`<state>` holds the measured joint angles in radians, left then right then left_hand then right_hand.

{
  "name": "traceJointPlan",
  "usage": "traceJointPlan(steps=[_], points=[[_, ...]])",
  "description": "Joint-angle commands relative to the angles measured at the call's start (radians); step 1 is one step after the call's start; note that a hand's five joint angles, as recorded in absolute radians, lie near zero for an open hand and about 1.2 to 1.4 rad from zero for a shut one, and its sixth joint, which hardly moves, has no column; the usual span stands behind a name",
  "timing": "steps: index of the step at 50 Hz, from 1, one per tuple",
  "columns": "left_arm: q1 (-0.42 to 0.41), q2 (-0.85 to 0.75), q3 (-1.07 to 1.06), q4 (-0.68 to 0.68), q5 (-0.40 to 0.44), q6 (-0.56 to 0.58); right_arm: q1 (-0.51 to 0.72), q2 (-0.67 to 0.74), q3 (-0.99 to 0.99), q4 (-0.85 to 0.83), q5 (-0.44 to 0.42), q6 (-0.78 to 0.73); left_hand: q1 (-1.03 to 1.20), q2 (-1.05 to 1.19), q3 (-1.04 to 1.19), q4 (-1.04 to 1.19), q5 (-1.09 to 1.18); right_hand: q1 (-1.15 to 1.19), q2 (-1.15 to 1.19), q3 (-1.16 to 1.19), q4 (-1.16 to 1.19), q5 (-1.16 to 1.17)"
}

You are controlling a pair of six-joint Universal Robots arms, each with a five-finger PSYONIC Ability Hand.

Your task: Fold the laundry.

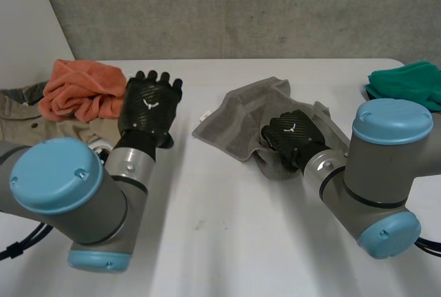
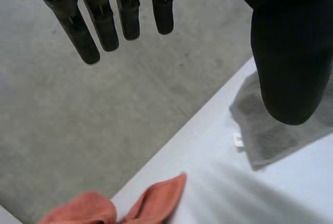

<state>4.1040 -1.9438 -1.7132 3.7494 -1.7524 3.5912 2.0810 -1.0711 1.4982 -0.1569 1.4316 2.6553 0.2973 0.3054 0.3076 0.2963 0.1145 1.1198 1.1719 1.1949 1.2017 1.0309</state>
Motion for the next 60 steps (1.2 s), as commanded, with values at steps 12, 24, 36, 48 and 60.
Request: traceJointPlan(steps=[12,24,36,48,60], points=[[-0.044,-0.145,0.090,-0.118,-0.001,-0.298,0.105,-0.203,-0.010,0.003,0.007,0.009,-0.054,-0.063,-0.065,-0.053,-0.046,0.276,0.224,0.201,0.195,0.191],[-0.045,-0.279,0.240,-0.158,-0.004,-0.511,0.188,-0.335,-0.010,0.080,0.013,0.110,0.065,0.057,0.055,0.066,0.073,0.276,0.224,0.201,0.195,0.191],[0.030,-0.165,0.221,-0.299,-0.084,-0.597,0.162,-0.365,0.005,0.085,0.047,0.091,1.099,1.091,1.089,1.100,1.107,0.276,0.224,0.201,0.195,0.191],[0.144,0.083,0.046,-0.502,0.120,-0.255,0.067,-0.241,0.002,0.154,0.053,-0.089,1.099,1.091,1.089,1.100,1.107,0.276,0.224,0.201,0.195,0.191],[0.157,-0.098,0.246,-0.527,0.146,0.027,0.060,-0.026,-0.162,0.204,0.062,-0.138,1.099,1.091,1.089,1.100,1.107,0.276,0.224,0.201,0.195,0.191]])
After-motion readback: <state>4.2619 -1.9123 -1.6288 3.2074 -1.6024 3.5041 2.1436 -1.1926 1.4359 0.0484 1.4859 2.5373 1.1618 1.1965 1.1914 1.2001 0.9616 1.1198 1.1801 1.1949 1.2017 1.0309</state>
